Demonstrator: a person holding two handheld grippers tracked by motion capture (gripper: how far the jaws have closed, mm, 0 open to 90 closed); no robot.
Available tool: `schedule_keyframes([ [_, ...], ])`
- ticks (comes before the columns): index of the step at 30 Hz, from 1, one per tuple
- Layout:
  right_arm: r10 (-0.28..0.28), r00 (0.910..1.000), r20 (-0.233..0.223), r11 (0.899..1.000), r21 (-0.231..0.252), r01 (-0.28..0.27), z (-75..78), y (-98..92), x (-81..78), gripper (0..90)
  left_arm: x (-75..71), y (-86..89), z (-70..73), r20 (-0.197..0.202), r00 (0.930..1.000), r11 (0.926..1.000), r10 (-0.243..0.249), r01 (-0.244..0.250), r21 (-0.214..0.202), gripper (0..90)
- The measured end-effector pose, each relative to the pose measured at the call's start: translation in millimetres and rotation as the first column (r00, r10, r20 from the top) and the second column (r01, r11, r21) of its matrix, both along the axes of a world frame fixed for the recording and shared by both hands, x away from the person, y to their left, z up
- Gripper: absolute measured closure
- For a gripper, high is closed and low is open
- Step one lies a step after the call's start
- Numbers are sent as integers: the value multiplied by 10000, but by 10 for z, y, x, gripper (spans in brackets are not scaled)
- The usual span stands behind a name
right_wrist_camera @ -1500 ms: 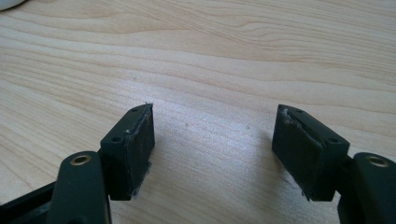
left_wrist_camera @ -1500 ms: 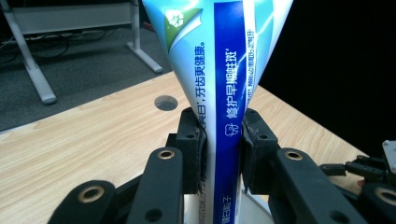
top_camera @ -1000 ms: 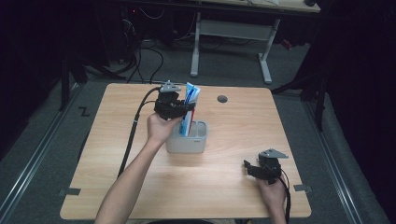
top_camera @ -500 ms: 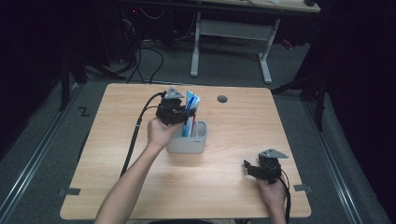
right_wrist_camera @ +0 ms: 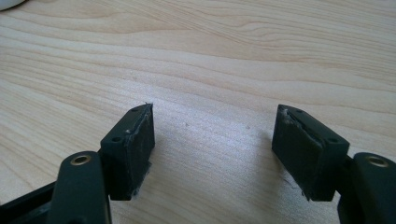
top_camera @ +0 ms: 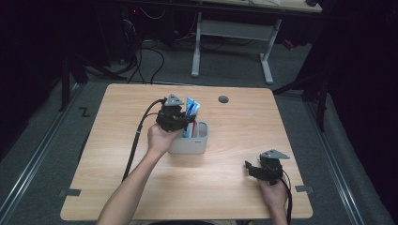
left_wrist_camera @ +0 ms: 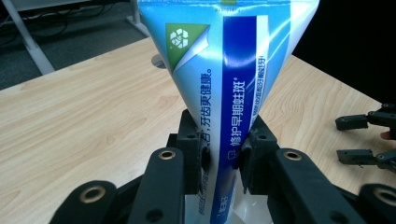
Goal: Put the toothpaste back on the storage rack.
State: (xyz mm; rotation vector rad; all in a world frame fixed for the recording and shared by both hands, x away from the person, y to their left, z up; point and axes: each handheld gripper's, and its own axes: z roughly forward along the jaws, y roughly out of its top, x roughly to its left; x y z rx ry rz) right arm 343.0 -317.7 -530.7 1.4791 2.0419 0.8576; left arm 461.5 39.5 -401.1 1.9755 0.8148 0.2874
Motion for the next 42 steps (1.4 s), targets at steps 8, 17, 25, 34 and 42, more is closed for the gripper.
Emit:
schedule_keyframes([
  [8,22,10000,14,10000,-17,-22,0,-2,1,298,-29,88,-49,-36,9998,9998,186,-186,-119,732],
  [17,21,10000,15,10000,-20,-21,0,-1,1,298,-58,130,-135,-53,9996,9996,272,-272,-31,731],
  [25,25,10000,14,10000,-21,-25,0,-1,1,298,-47,127,-217,-239,9991,9994,345,-344,47,731],
  [34,26,10000,15,10000,-20,-26,0,-1,1,298,-50,176,-242,-296,9983,9982,510,-518,-298,730],
  [42,23,10000,16,10000,-23,-23,0,0,1,298,-44,227,-256,-316,9973,9969,663,-676,-403,724],
])
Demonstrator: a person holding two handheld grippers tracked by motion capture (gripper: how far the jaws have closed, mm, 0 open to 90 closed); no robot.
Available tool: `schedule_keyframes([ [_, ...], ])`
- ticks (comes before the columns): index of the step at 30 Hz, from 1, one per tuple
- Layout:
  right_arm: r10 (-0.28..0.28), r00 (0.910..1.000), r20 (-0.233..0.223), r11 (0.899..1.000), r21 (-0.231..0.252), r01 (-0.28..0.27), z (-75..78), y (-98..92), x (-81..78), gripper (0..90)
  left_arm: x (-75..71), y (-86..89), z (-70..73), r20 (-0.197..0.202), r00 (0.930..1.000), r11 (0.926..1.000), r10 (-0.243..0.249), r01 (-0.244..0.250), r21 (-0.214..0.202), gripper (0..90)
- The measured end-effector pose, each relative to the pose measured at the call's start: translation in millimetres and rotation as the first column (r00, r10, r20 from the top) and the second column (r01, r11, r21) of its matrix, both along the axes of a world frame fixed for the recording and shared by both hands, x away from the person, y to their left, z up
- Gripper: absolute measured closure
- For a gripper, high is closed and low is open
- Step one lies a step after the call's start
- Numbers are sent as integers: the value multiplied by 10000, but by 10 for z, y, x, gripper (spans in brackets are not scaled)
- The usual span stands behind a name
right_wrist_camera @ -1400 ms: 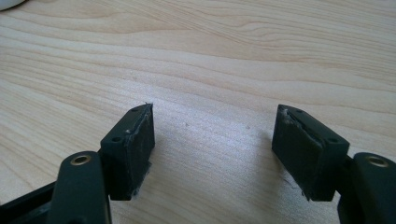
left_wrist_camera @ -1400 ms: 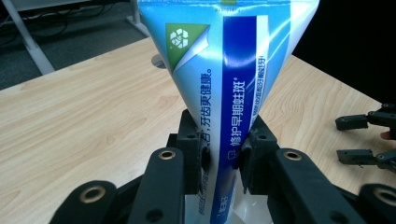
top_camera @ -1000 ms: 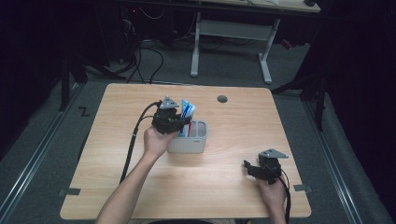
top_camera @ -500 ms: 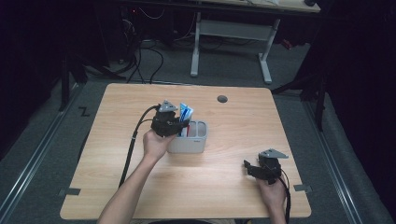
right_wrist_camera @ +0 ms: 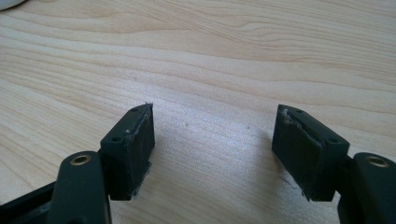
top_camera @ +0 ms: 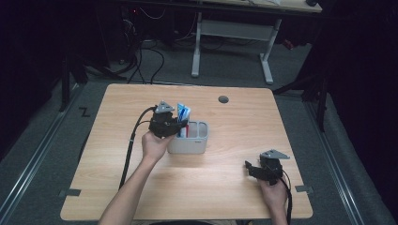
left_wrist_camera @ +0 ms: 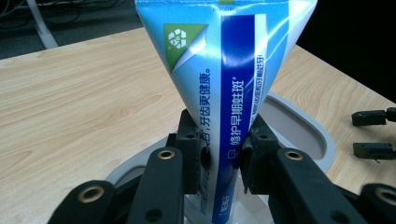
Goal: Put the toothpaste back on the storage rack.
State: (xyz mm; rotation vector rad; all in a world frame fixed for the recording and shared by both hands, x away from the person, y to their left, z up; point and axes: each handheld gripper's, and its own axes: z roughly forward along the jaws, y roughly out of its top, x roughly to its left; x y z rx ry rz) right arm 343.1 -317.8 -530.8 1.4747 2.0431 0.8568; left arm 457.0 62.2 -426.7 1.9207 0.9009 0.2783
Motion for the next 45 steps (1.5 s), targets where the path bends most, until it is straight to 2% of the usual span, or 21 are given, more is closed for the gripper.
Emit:
schedule_keyframes([
  [11,-30,10000,-13,10000,15,30,0,3,-2,299,24,35,-13,-143,9997,9996,217,-219,-164,714],
  [19,-29,10000,-13,10000,16,29,0,2,-2,298,13,33,-7,-19,9994,9994,333,-333,-73,695],
  [21,-28,10000,-14,10000,18,28,0,3,-2,298,-4,28,11,178,9990,9991,422,-424,97,675],
  [28,-9,10000,-1,10000,1,9,0,0,0,298,-36,66,67,262,9979,9982,591,-589,-88,617],
  [31,-10,10000,-1,10000,3,10,0,0,0,298,-65,89,106,370,9976,9981,582,-575,-200,553],
  [35,-82,10000,-12,10000,19,82,0,1,0,299,-96,109,131,447,9974,9984,557,-560,54,488],
  [40,-92,10000,-12,10000,19,92,0,1,0,298,-135,107,144,638,9968,9984,477,-495,276,453],
  [45,-83,10000,-14,10000,16,83,0,0,0,298,-171,158,120,722,9950,9967,694,-721,364,423],
])
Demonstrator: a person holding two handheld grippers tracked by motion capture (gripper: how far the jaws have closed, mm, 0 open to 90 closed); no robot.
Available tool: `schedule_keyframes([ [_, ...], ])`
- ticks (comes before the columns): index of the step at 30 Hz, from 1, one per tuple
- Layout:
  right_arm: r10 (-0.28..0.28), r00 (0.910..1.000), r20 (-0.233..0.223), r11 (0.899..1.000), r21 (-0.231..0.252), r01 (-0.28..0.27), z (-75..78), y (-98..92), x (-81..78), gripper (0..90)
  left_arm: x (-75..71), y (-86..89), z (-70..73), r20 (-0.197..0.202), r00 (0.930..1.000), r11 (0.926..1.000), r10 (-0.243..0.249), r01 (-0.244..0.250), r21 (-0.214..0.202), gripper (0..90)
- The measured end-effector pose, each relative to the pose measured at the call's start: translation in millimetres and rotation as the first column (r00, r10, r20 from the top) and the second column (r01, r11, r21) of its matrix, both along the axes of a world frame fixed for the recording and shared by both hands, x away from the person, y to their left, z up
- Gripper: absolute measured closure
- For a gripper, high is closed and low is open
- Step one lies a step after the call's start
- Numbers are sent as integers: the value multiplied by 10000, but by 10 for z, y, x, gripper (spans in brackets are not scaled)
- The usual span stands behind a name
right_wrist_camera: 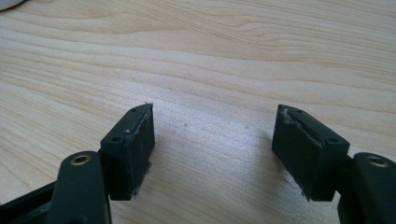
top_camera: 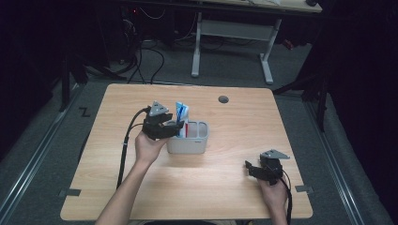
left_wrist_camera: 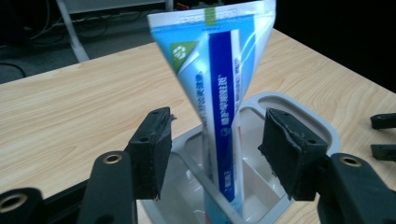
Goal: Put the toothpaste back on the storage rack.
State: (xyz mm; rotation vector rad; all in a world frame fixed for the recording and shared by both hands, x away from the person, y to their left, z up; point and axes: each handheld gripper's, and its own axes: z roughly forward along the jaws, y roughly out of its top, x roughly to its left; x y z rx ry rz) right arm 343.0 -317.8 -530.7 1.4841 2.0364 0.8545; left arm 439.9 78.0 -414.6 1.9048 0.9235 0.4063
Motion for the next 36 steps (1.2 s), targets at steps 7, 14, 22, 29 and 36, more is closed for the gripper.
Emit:
schedule_keyframes([
  [7,-8,10000,2,10000,3,8,0,1,0,299,-39,151,-7,76,9996,9995,265,-264,-170,404],
  [14,-13,10000,-1,10000,7,13,0,2,0,298,-104,333,-7,167,9980,9964,613,-603,-591,399],
  [22,-9,10000,0,10000,6,9,0,1,0,298,-164,464,-15,156,9963,9943,846,-834,-659,397],
  [29,-12,10000,0,10000,6,12,0,2,0,298,-199,532,-16,144,9963,9951,847,-838,-520,396],
  [36,-13,10000,-2,10000,7,13,0,2,0,298,-240,627,-53,142,9940,9925,1083,-1073,-590,395],
])
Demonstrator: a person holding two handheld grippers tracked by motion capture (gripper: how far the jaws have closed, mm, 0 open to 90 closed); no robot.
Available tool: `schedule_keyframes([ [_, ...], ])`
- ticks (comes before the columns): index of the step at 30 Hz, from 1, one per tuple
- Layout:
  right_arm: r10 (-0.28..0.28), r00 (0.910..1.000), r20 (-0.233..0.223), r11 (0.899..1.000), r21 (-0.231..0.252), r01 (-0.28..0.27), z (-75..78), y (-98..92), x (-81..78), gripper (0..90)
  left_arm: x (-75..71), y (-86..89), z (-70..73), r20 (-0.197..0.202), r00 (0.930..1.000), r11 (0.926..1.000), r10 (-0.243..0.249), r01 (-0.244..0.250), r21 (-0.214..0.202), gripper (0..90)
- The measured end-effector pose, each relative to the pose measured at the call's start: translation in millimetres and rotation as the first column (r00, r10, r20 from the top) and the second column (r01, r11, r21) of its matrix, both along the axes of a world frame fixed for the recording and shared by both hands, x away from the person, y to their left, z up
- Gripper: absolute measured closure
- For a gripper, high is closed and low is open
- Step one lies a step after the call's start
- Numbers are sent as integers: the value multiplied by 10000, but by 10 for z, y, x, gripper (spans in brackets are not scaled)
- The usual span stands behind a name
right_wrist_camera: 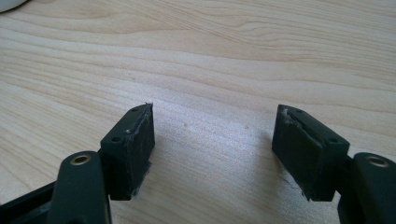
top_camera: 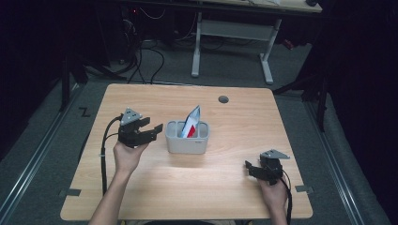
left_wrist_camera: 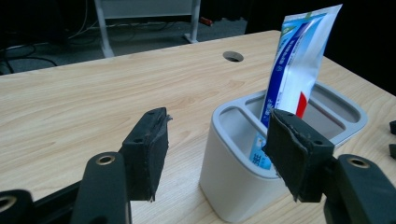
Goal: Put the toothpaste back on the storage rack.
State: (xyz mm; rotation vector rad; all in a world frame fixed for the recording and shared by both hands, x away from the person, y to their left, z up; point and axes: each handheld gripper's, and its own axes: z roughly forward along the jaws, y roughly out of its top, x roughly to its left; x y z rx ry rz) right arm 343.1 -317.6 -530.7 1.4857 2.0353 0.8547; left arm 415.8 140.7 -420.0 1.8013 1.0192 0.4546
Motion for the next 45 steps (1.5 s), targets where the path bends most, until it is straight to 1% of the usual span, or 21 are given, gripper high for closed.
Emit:
schedule_keyframes([
  [4,3,10000,1,10000,-3,-3,0,0,0,298,-22,56,-6,30,9999,9999,116,-116,-69,396],
  [13,0,10000,4,10000,-3,0,0,0,0,298,-79,149,19,149,9996,9997,258,-257,-36,394],
  [19,1,10000,2,10000,-4,-1,0,0,0,298,-121,232,27,248,9987,9989,448,-445,-121,394],
  [26,0,10000,3,10000,-1,0,0,0,0,298,-157,319,7,158,9979,9980,626,-624,-131,393],
  [33,5,10000,7,10000,-6,-5,0,-1,0,298,-214,426,-3,162,9966,9966,811,-809,-160,392],
  [42,6,10000,5,10000,-10,-6,0,-1,0,298,-296,566,-50,97,9936,9935,1129,-1127,-183,391],
  [45,4,10000,6,10000,-7,-4,0,-1,0,298,-314,614,-68,78,9925,9921,1222,-1219,-294,391],
])
